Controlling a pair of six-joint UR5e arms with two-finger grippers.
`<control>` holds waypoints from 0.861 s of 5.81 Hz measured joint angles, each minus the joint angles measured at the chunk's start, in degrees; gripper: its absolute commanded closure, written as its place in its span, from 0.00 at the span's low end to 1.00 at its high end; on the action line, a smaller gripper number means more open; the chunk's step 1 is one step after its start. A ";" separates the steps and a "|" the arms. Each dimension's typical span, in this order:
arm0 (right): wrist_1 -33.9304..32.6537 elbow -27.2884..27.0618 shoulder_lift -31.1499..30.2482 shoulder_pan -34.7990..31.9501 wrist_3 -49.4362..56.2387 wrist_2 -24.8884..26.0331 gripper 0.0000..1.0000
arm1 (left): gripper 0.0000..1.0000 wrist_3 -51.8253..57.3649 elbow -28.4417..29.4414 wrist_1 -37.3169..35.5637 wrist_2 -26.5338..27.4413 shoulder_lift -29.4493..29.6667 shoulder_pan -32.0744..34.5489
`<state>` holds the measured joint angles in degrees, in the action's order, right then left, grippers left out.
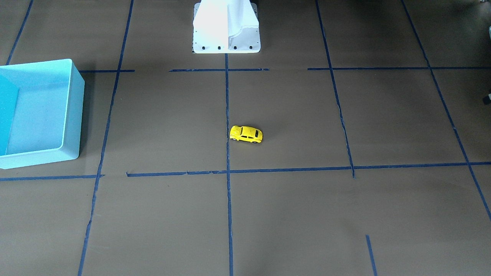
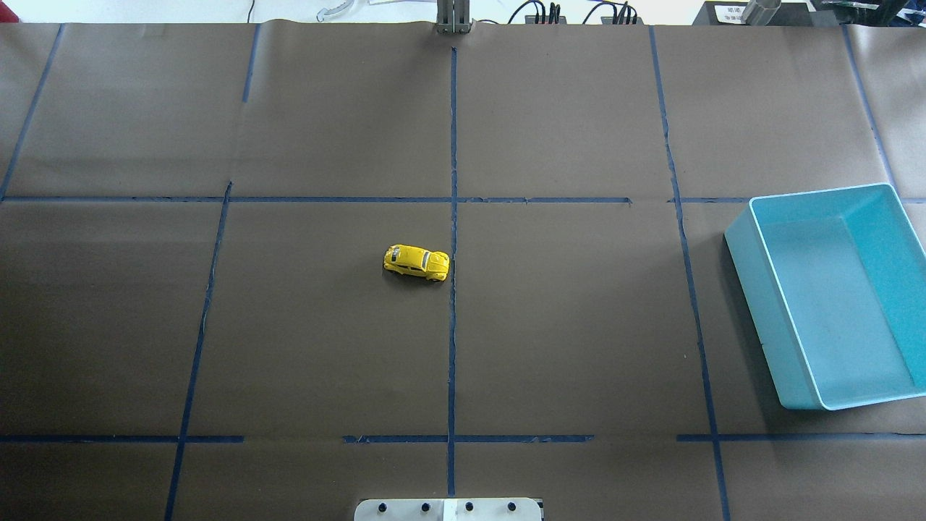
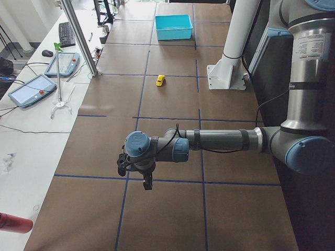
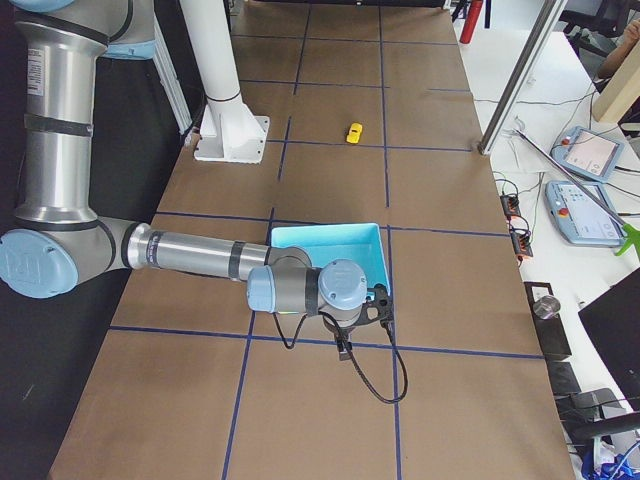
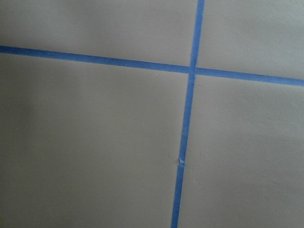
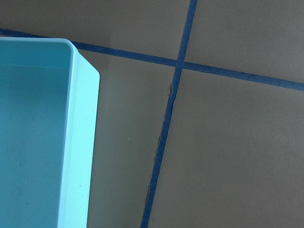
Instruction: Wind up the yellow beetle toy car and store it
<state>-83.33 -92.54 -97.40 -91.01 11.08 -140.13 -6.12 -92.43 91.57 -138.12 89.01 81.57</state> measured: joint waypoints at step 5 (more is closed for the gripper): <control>-0.12 -2.80 -1.35 -0.02 0.23 2.16 0.00 | 0.00 -0.19 -12.76 -0.15 -1.06 15.42 -24.83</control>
<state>-83.45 -95.34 -98.74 -91.03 11.31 -137.97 -6.31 -105.20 91.42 -139.18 104.43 56.74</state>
